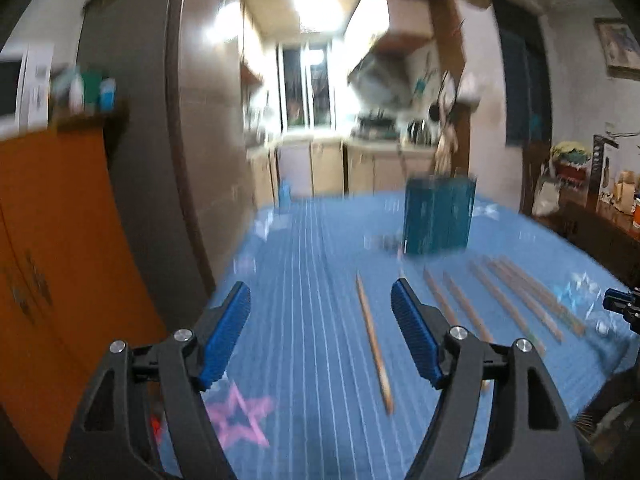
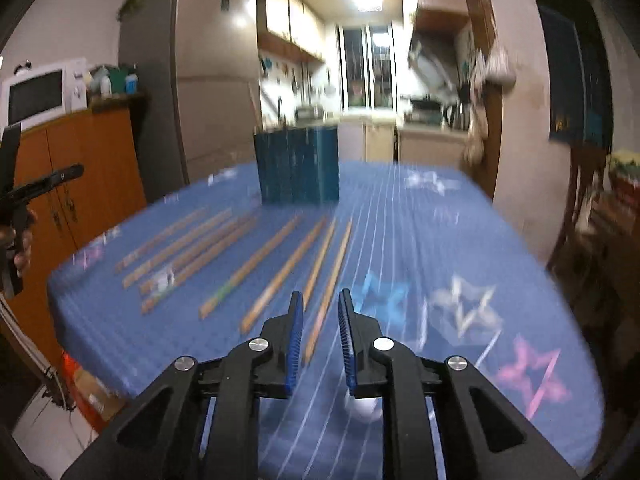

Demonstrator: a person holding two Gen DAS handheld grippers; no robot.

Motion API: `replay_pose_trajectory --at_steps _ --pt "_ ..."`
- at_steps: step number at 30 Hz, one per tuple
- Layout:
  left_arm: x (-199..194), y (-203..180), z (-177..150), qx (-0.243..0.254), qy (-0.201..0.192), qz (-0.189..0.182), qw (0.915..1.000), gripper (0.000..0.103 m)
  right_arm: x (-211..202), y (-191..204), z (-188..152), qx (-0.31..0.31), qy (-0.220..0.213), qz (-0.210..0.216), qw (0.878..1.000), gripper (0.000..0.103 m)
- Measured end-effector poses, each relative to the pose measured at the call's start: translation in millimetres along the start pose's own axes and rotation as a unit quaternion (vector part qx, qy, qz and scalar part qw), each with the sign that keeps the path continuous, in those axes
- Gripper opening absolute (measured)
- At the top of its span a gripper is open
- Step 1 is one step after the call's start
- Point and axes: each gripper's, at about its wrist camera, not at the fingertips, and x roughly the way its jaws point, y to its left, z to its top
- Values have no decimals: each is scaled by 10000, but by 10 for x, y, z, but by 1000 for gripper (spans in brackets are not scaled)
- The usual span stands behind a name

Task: Organize utensils
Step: 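Bring both open tools back to the remaining chopsticks on the table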

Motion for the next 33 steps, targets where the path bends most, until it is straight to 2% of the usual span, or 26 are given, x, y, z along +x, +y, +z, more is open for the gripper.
replay_pose_trajectory --at_steps 5,10,11,15,33 --pt "182 25 -363 -299 462 -64 9985 70 94 127 -172 -11 203 14 9998 19" --pt "268 -55 -533 -187 653 -65 9977 70 204 138 -180 56 284 -75 9996 18" --pt "288 -68 -546 -185 681 -80 9975 70 222 134 -182 71 295 -112 9995 15" --pt "288 -62 -659 -209 729 -86 9971 69 278 106 -185 51 376 -150 9992 12" --pt "336 -167 -692 -127 804 -170 9965 69 353 109 -135 57 309 -156 9994 12"
